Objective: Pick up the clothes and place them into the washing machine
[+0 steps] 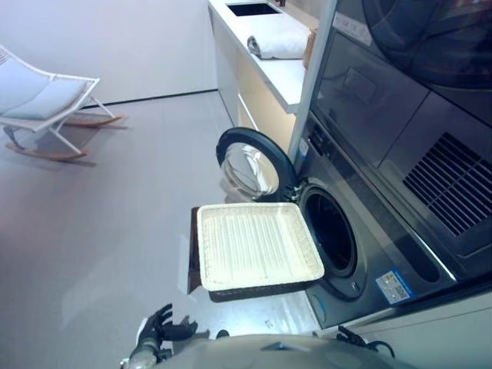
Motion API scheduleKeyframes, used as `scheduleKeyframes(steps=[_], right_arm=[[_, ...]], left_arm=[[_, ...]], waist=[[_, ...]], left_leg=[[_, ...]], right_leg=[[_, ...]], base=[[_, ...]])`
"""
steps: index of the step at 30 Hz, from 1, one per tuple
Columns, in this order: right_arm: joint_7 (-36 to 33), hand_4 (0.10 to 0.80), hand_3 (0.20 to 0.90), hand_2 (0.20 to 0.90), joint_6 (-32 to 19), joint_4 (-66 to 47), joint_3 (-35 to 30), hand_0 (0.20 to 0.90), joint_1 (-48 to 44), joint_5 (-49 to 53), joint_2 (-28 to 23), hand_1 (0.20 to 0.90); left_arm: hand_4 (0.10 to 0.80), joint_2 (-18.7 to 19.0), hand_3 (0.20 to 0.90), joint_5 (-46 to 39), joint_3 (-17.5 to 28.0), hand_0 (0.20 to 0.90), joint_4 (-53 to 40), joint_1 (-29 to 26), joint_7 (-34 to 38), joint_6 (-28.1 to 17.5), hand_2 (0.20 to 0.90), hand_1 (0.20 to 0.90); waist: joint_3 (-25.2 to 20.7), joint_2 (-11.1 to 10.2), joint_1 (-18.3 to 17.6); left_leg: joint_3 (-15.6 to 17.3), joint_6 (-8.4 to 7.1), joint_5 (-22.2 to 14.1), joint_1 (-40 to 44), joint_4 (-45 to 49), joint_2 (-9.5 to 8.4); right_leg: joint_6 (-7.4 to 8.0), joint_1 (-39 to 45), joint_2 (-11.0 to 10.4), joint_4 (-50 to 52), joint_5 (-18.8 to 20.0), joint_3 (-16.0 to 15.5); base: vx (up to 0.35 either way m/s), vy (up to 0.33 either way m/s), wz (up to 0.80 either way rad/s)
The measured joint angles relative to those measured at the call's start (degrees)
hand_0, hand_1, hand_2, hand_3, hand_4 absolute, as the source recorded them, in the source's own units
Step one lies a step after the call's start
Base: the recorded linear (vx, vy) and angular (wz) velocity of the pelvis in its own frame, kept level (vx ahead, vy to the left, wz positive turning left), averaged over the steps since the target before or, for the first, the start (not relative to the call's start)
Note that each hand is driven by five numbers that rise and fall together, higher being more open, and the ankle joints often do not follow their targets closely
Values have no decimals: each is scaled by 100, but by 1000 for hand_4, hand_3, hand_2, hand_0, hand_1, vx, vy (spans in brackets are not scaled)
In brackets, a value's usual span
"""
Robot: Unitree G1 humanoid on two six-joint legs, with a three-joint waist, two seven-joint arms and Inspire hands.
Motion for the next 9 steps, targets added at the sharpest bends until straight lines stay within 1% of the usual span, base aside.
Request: scheduleKeyframes(steps=[2,5,9], right_arm=[[4,800,900,900,54,29,-47,900,17,-56,-14,900],[10,800,900,900,67,27,-46,900,37,-91,-16,900],[19,800,900,900,68,20,-45,900,42,-43,-15,900]], left_arm=[[800,16,900,54,7,900,4,16,-27,79,900,900],[800,18,900,164,2,900,5,17,-94,83,900,900],[800,15,900,177,0,900,-1,35,-99,101,900,900]], waist=[[-69,-5,-37],[-144,5,-51],[-162,35,-54]], left_leg=[[0,2,-1,0,-1,4],[2,17,-12,12,-2,12],[83,9,-19,97,-33,42]], right_leg=[[-1,8,2,-4,0,-10],[-11,7,8,-4,-6,-2],[-14,43,39,-12,-6,86]], base=[[0,0,0],[15,1,-3],[17,6,-10]])
